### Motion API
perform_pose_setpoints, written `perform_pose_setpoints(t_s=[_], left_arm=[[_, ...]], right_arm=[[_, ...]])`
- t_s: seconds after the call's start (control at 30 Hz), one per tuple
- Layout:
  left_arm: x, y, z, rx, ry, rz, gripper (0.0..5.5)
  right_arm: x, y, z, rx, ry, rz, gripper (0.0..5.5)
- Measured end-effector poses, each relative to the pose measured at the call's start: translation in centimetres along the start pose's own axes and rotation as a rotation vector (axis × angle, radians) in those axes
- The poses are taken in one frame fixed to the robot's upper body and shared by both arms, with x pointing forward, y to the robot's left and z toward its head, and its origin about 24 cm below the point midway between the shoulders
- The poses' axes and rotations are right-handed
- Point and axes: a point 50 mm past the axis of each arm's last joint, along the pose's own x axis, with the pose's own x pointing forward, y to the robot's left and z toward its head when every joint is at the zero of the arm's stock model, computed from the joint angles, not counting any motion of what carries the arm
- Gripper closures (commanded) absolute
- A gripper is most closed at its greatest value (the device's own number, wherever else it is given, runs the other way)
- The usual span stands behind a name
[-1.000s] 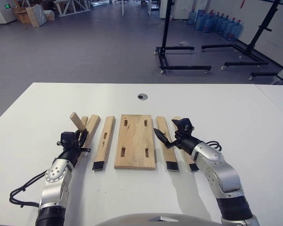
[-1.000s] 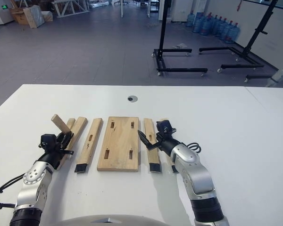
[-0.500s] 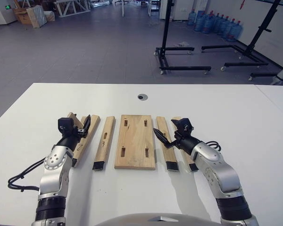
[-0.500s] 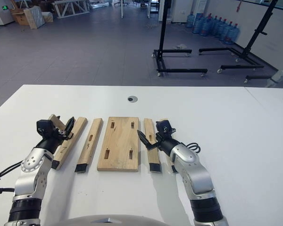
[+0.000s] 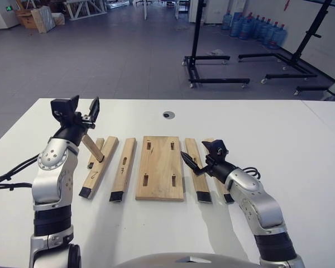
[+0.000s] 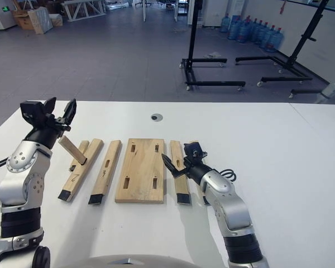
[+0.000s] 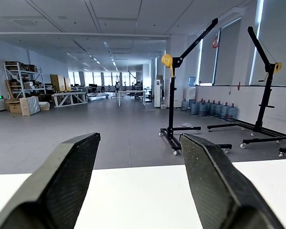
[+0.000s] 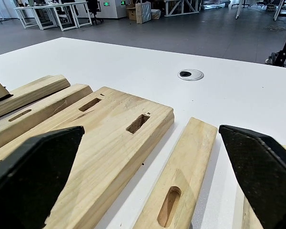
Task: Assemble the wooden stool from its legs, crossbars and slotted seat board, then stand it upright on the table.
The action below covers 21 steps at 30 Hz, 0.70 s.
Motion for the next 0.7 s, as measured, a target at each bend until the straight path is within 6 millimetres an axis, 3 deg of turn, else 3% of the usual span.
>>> perform_pose_setpoints(t_s=[0.2,0.37,0.7], left_arm=[[1.4,0.6,2.2,0.000,-0.033,-0.004,2.43],[1.6,1.2,2.9,0.012,-0.044,0.007,2.43],[1.2,2.1,1.7,0.007,0.007,0.029,2.43]], right_arm=[[0.1,0.1,0.0,0.005,-0.006,0.003,0.27],[0.1,0.1,0.0,0.000,-0.004,0.000,0.27],[0.2,0.3,0.0,-0.001,-0.001,0.010,0.27]])
